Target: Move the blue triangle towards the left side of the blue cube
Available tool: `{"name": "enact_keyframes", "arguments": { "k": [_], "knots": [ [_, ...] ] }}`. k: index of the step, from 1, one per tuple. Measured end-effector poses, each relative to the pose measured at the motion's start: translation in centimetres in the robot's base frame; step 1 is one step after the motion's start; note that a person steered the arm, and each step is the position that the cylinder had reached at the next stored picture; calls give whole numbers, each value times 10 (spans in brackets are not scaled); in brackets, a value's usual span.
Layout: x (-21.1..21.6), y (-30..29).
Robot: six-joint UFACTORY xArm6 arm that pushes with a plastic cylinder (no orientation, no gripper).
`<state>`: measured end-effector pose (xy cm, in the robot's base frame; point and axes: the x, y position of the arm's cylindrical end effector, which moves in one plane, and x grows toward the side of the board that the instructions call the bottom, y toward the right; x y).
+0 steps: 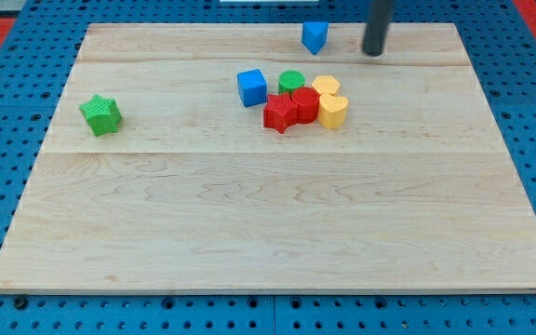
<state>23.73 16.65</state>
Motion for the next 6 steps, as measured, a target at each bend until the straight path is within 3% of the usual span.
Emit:
{"name": "enact_keyframes", "arguments": {
  "k": [1, 2, 3, 4, 5, 6],
  "knots": [
    [-43, -1],
    [-30, -85],
    [42, -137],
    [50, -132],
    [16, -79],
    [-23, -159]
  ]
}}
